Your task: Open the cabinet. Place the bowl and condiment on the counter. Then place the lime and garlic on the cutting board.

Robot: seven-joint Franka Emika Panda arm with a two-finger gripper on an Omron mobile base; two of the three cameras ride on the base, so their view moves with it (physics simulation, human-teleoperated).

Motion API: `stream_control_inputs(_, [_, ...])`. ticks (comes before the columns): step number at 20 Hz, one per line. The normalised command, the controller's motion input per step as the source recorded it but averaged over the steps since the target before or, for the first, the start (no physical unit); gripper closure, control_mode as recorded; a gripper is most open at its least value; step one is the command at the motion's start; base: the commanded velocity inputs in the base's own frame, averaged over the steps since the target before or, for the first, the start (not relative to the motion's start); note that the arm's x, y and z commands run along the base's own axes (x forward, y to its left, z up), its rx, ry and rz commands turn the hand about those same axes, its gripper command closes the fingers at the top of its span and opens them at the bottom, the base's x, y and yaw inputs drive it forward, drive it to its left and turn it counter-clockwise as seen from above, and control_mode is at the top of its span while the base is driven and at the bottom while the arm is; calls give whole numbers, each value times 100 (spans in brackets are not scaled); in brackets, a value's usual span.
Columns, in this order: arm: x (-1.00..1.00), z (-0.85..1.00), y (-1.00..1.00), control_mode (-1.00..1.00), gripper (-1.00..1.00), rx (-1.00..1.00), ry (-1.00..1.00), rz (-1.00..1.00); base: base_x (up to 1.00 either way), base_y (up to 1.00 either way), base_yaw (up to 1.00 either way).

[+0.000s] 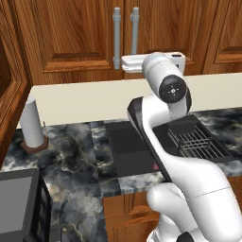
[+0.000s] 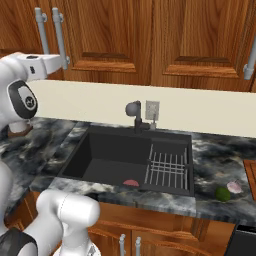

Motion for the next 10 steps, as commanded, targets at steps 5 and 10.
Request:
stream_control_inputs(5, [32, 0, 6, -100, -100, 0, 2, -7, 0, 0, 0])
stream_control_inputs(10, [35, 0, 6, -100, -100, 0, 3, -1, 0, 0, 0])
